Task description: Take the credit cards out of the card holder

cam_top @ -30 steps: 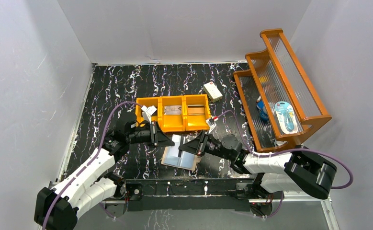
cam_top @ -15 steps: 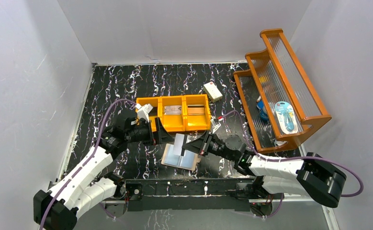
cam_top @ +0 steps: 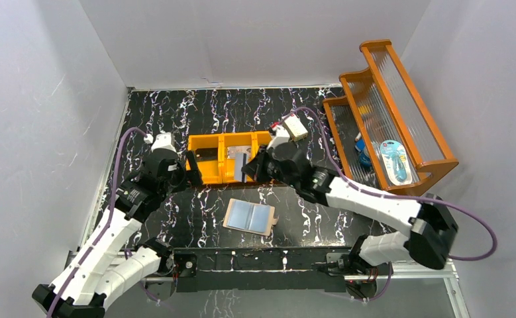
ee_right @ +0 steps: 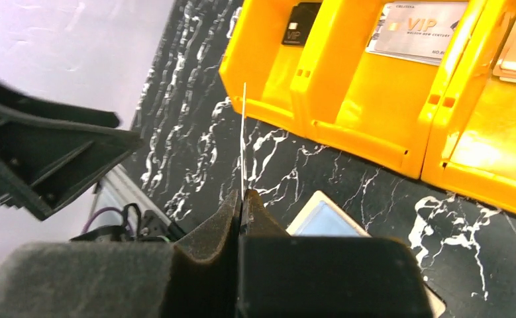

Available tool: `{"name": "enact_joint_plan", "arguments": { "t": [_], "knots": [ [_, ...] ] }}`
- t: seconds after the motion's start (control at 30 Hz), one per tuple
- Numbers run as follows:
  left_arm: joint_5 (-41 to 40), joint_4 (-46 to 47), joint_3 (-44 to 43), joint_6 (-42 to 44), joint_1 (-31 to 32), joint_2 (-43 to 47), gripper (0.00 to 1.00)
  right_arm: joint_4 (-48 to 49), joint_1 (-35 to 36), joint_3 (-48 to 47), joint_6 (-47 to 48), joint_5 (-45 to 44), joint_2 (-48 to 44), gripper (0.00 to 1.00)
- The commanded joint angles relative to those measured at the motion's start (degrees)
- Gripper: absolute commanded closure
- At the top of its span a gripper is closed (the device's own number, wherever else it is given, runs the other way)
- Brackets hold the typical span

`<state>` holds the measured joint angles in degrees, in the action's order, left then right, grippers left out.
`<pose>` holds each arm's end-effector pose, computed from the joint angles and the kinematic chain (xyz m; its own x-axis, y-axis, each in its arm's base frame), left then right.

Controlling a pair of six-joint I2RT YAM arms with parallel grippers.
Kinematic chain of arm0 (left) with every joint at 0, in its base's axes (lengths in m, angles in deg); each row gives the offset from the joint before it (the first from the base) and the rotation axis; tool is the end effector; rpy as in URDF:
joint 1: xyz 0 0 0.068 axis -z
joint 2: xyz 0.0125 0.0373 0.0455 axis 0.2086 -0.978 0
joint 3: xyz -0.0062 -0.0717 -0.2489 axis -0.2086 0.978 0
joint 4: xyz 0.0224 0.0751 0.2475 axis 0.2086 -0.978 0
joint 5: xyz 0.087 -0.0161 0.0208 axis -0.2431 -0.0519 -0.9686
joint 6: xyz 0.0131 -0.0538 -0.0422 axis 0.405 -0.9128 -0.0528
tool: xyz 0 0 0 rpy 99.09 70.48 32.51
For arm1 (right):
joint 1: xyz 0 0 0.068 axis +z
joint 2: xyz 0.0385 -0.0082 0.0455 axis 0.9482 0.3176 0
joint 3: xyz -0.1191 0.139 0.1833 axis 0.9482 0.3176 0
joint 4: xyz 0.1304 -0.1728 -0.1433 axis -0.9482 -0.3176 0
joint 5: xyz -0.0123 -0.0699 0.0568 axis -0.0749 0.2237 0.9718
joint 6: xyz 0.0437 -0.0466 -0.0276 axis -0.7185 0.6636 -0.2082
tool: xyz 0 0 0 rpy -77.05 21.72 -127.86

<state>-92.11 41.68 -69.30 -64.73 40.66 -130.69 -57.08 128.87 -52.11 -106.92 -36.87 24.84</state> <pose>0.1708 -0.0773 0.3050 -0.5680 -0.2644 -0.7794 -0.0141 0.9500 -0.3120 0.1775 0.2615 0.2816 -0.6436 0.3057 -0.7017 -0.4191 0.6264 0.6573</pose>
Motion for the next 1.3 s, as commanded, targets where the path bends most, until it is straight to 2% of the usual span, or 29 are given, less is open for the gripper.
{"name": "enact_joint_plan", "arguments": {
  "t": [0.0,0.13,0.3,0.7,0.9,0.93,0.97,1.0,1.03,1.1,1.17,1.27],
  "knots": [
    [-17.8,-3.5,-0.2,3.9,0.1,1.8,0.02,-12.3,-0.1,-10.8,4.6,-2.9,8.6,1.00],
    [-21.6,-0.9,4.9,3.4,0.1,6.7,0.02,-16.2,-0.1,-19.7,4.6,-2.9,15.5,1.00],
    [-25.3,-3.3,5.0,1.5,0.1,10.2,0.02,-19.0,-0.1,-26.6,4.6,-2.9,21.8,1.00],
    [-24.4,-2.8,5.5,2.1,0.1,9.8,0.02,-17.7,-0.1,-28.5,4.6,-2.9,25.0,1.00],
    [-24.4,-2.8,5.4,2.1,0.1,8.8,0.02,-18.7,-0.2,-32.6,4.6,-2.9,29.2,1.00],
    [-24.5,-2.8,5.3,2.1,0.1,8.6,0.02,-20.5,-0.3,-34.2,4.6,3.0,30.0,1.00],
    [-24.5,-2.8,5.4,2.1,0.1,8.5,0.02,-22.3,-0.6,-35.6,4.6,-20.0,30.3,1.00],
    [-24.5,-2.8,5.4,2.1,0.1,8.5,0.02,-23.5,-1.3,-36.6,25.1,-18.4,29.9,1.00],
    [-24.6,-2.9,5.4,2.1,0.1,8.5,0.02,-24.2,-2.6,-36.9,36.0,-12.0,29.0,1.00],
    [-24.6,-2.9,5.4,2.1,0.1,8.6,0.02,-18.7,-6.6,-32.4,28.2,5.9,24.7,1.00],
    [-24.7,-3.0,5.3,2.0,0.1,8.8,0.02,-5.0,-9.7,-22.5,19.2,21.4,19.8,1.00],
    [-24.8,-3.1,5.2,1.9,0.1,9.2,0.02,7.9,-10.8,-12.4,11.1,27.4,14.5,1.00]
  ]
}}
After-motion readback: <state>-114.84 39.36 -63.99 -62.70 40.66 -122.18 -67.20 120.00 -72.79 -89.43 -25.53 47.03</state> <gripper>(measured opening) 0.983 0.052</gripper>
